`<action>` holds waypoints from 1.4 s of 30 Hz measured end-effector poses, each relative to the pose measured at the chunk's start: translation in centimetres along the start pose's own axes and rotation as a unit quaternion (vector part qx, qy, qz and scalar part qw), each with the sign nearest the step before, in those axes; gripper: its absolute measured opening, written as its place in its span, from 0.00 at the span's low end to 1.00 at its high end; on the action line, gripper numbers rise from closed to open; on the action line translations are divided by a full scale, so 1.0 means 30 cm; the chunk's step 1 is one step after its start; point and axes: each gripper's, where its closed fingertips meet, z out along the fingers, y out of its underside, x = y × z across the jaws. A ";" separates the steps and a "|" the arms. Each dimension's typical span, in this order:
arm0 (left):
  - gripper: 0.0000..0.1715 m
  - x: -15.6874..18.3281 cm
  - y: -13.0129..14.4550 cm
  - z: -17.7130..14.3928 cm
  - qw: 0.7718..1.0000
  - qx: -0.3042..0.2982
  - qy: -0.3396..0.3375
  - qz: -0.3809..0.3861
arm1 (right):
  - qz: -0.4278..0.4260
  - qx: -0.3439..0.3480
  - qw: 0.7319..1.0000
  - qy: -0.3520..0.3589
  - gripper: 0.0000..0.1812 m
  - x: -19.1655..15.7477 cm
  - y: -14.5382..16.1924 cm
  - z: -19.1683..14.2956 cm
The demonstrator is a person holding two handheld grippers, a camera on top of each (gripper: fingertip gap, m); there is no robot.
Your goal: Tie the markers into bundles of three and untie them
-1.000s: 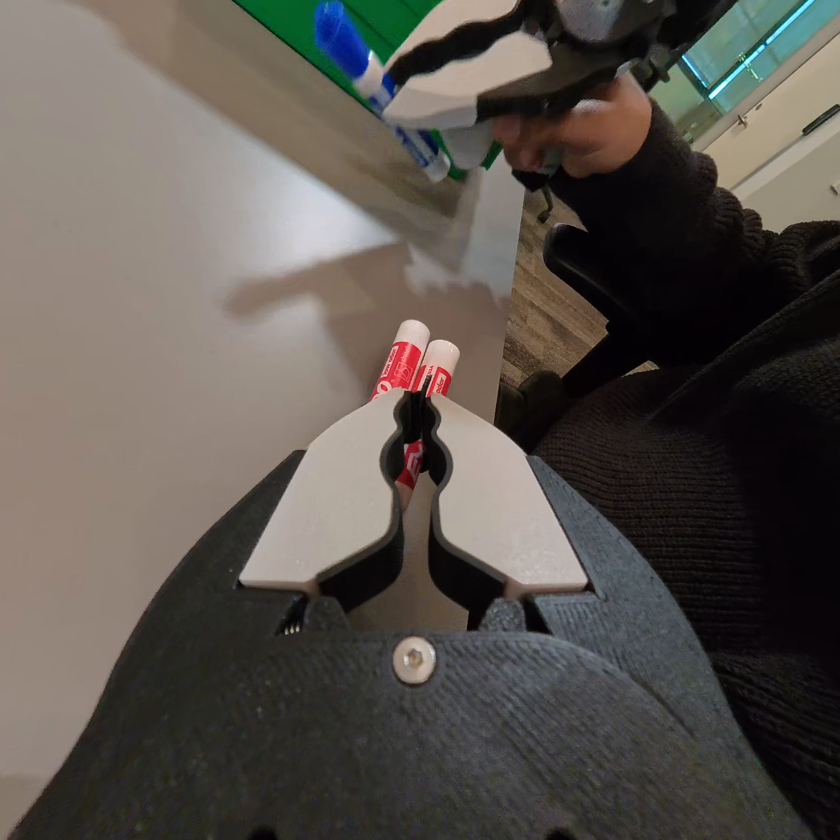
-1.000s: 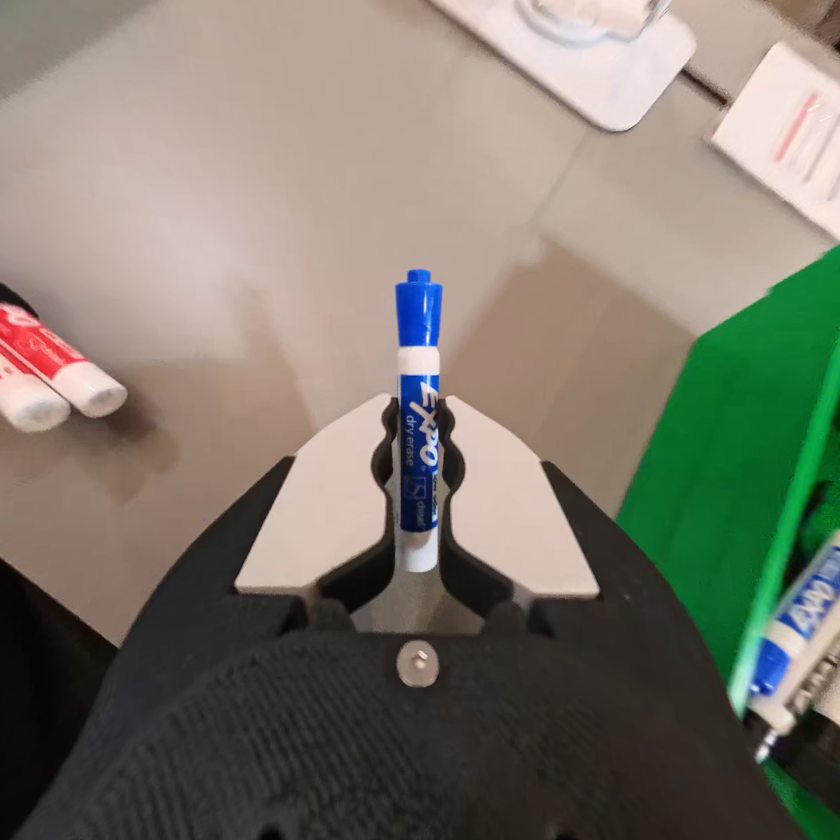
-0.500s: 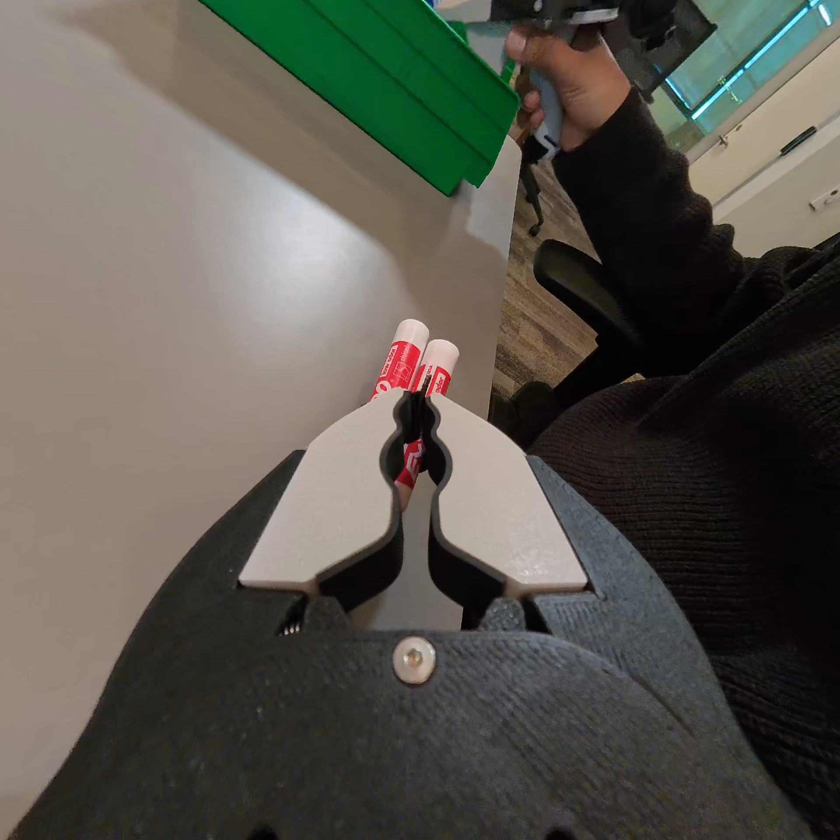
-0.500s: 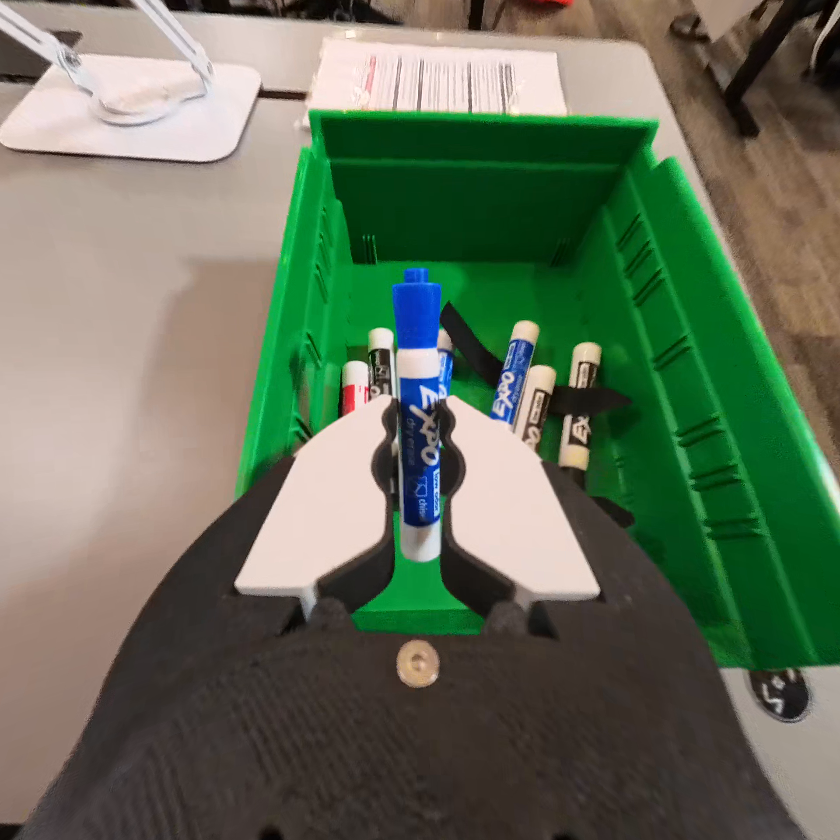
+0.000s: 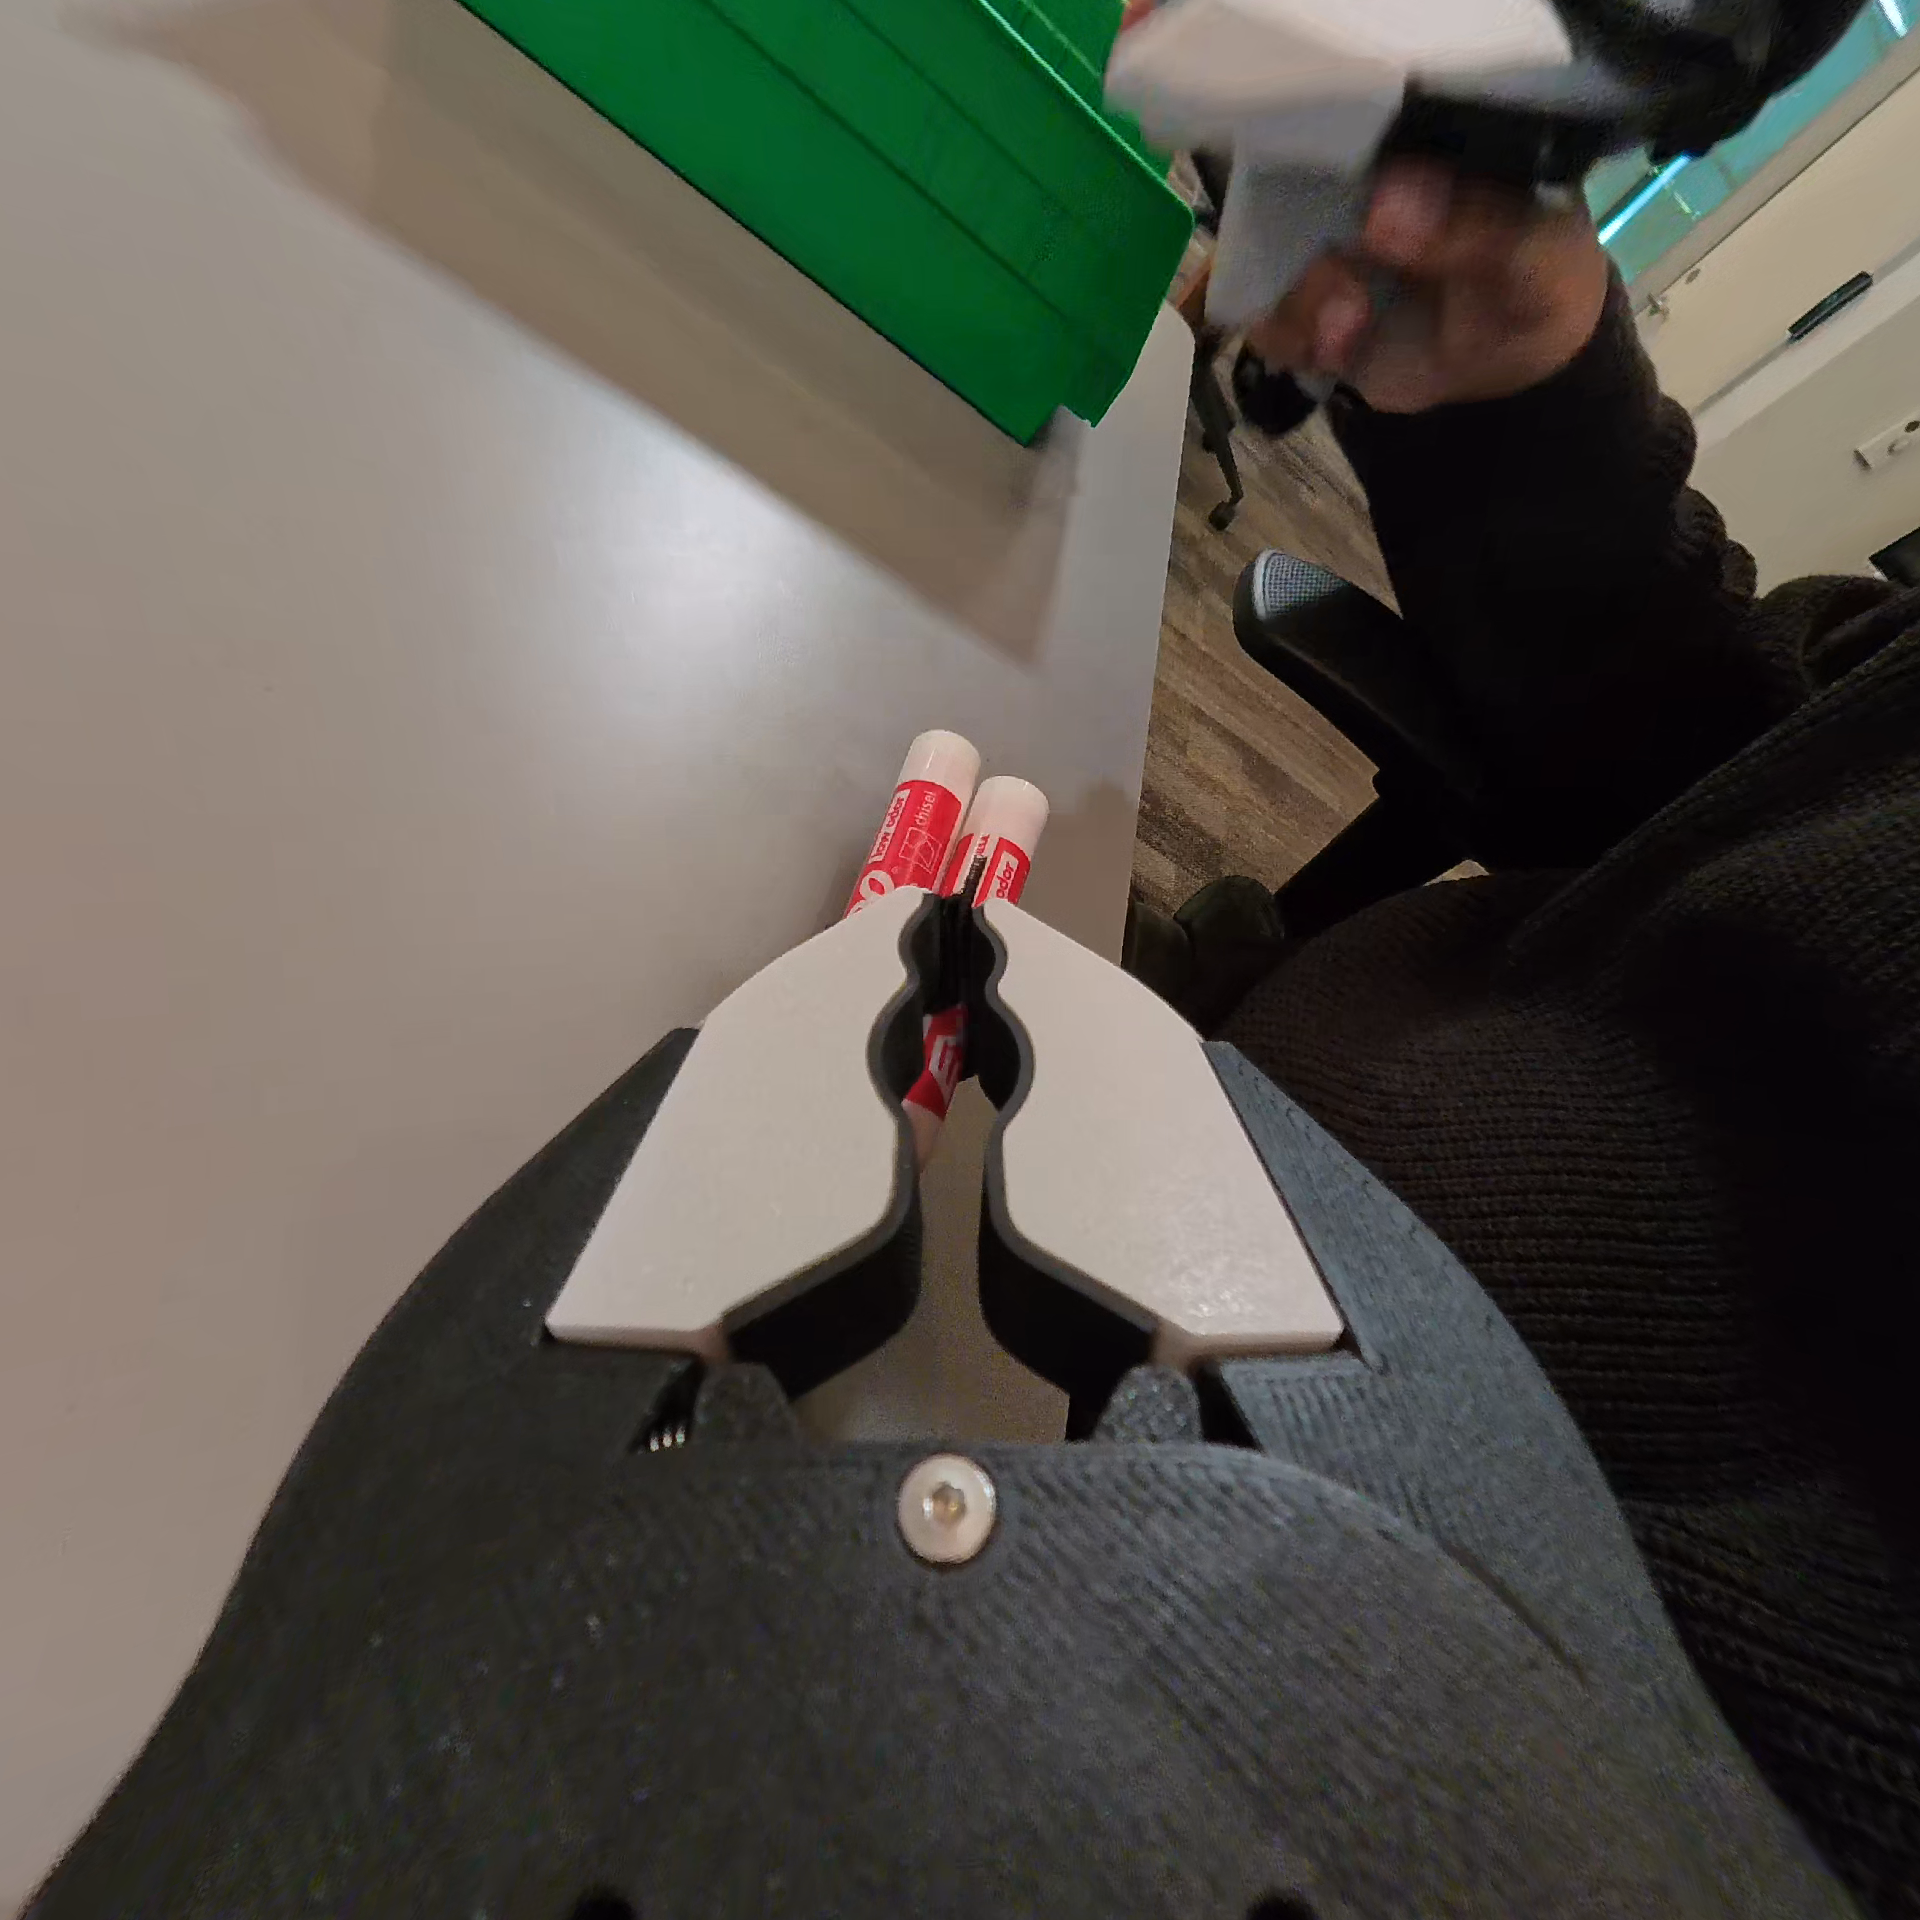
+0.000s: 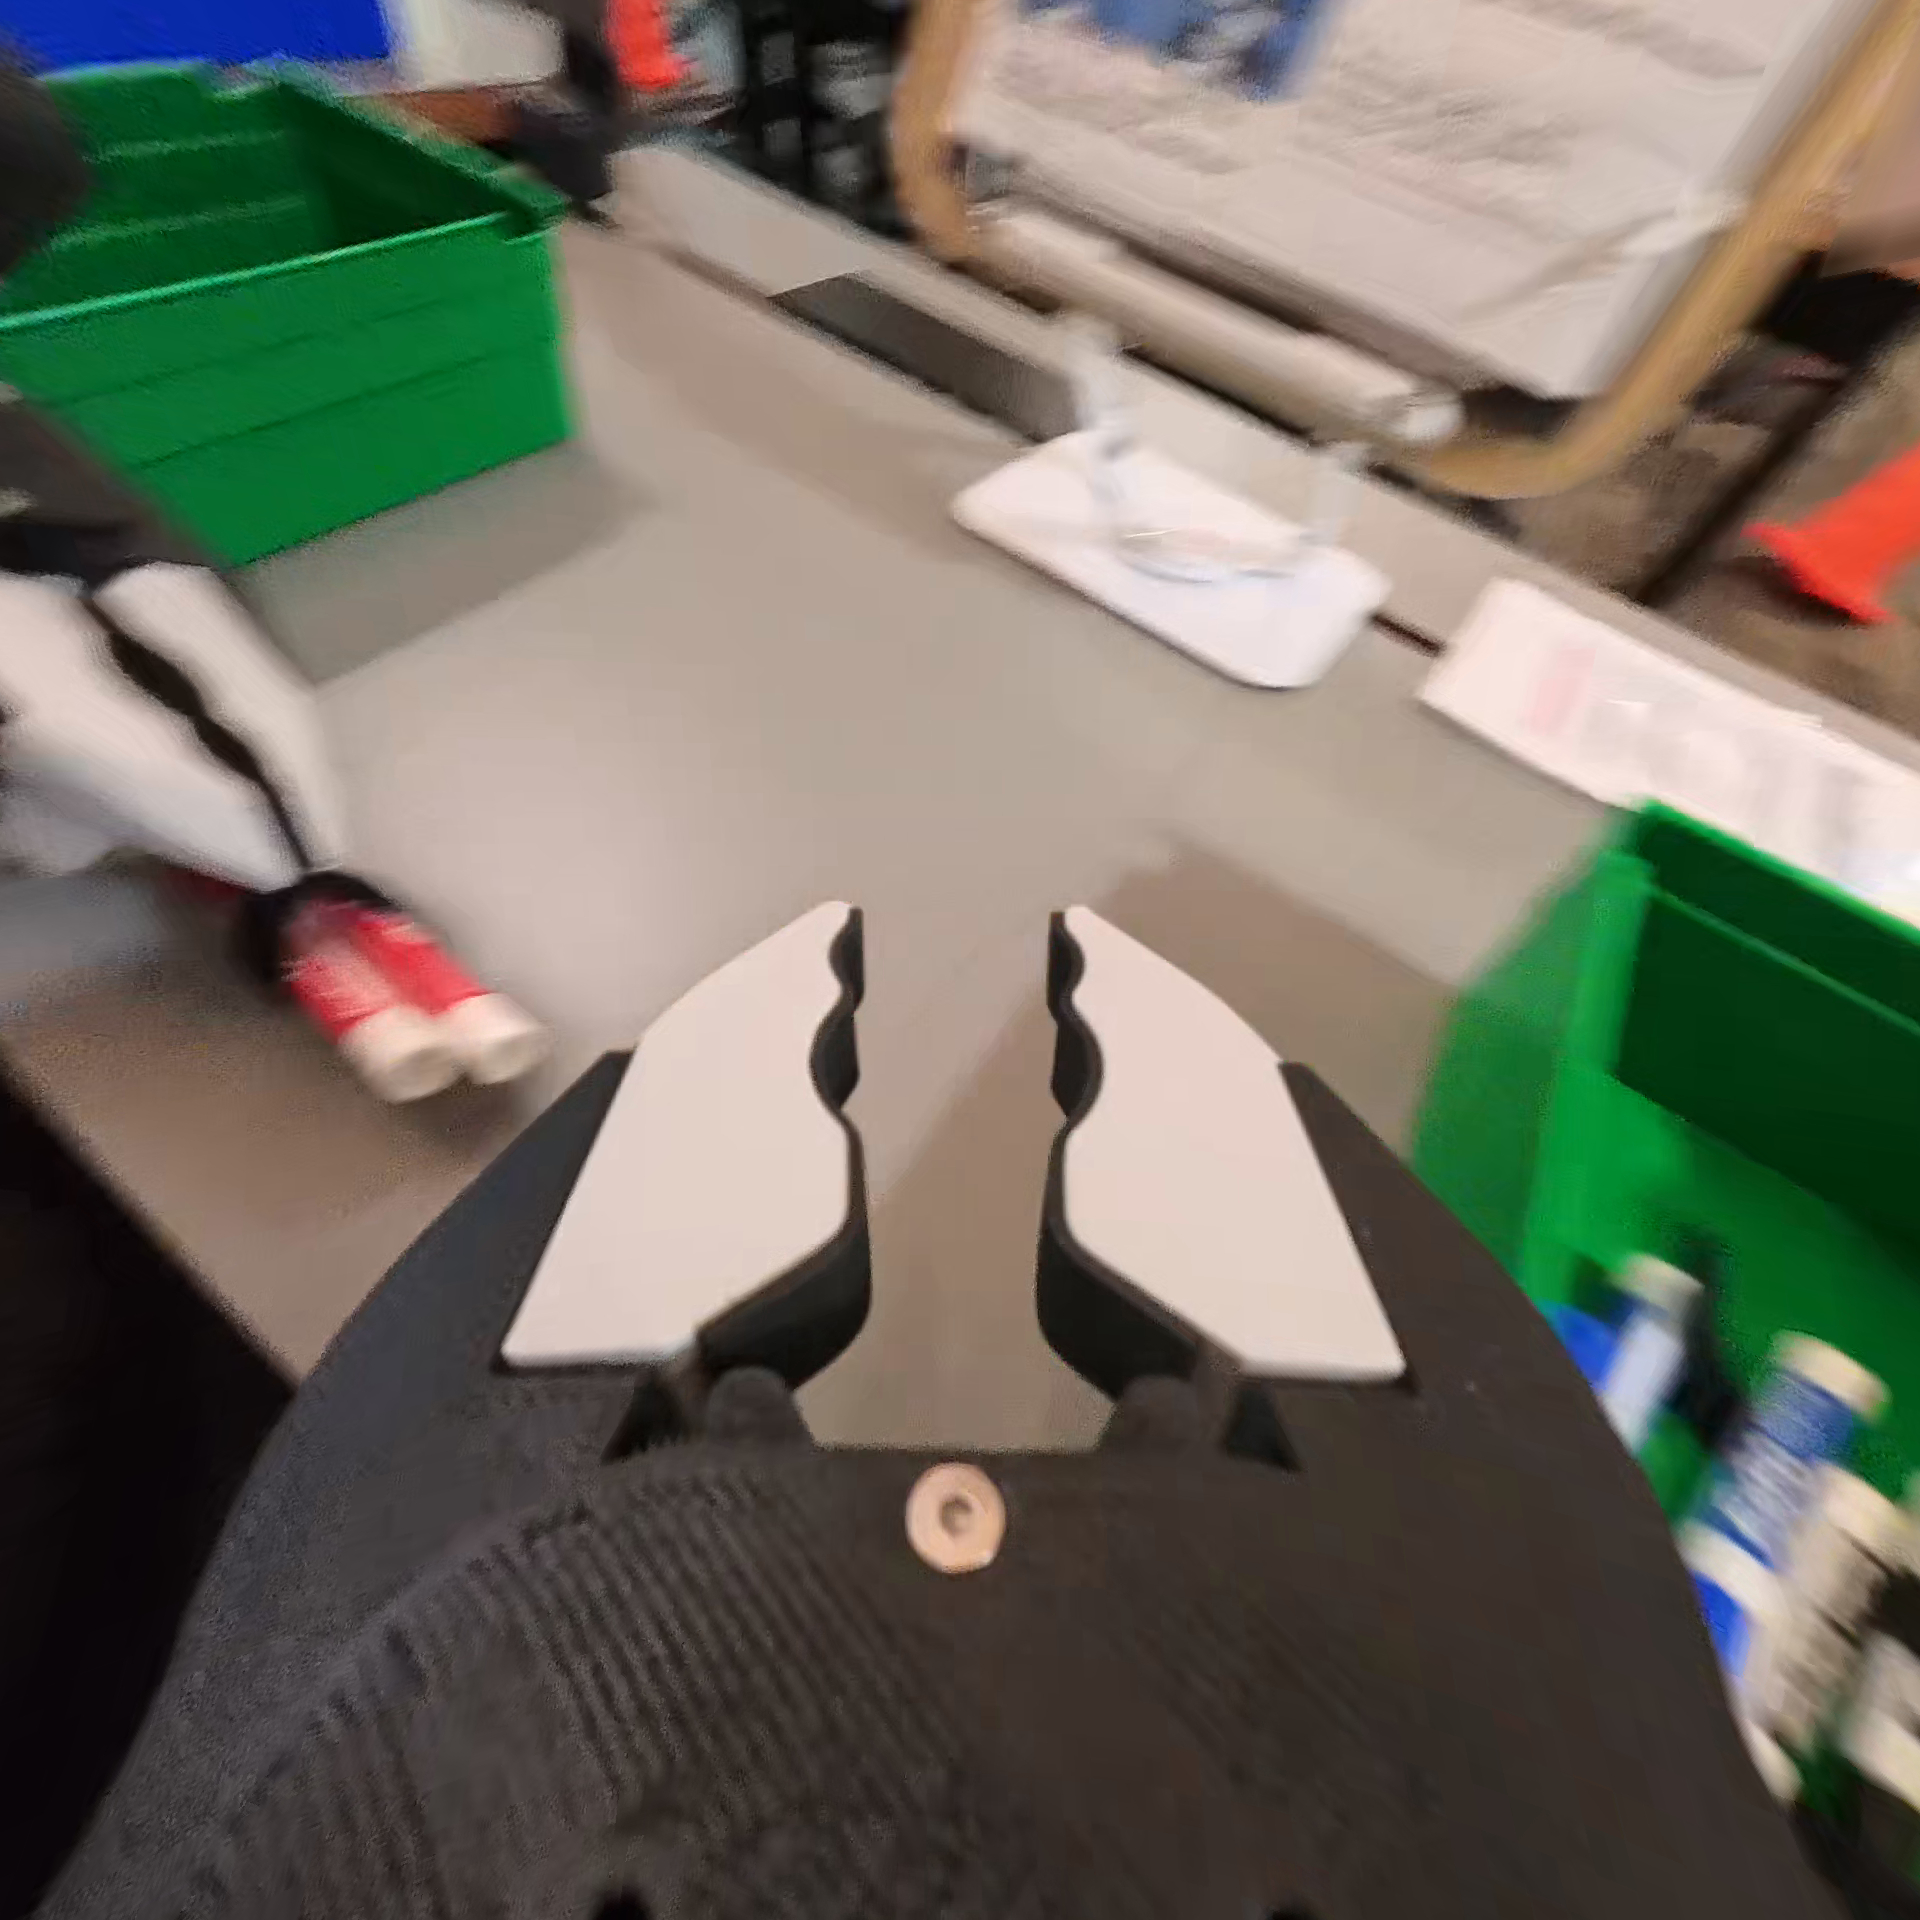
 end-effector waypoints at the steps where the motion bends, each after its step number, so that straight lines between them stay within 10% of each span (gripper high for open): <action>1: 0.03 0.000 0.000 0.000 1.000 0.000 -0.001 0.001 | -0.015 -0.018 0.999 -0.038 0.19 -0.088 0.014 0.036; 8: 0.03 0.007 0.013 -0.009 1.000 -0.003 0.001 0.008 | -0.077 -0.102 0.977 -0.168 0.23 -0.397 0.166 0.163; 13: 0.03 -0.012 0.016 -0.026 1.000 0.004 -0.011 -0.004 | -0.054 -0.043 0.957 -0.283 0.24 -0.519 0.105 0.120; 21: 0.03 0.007 0.022 -0.036 1.000 0.008 -0.005 0.009 | 0.030 -0.083 0.958 -0.272 0.23 -0.457 0.154 0.174; 29: 0.03 0.045 -0.008 -0.045 0.999 0.033 0.013 0.040 | 0.306 -0.127 0.850 -0.409 0.26 -0.484 0.152 0.142; 42: 0.03 0.031 -0.002 -0.037 0.999 0.024 0.006 0.034 | 0.343 -0.139 0.839 -0.399 0.11 -0.435 0.167 0.133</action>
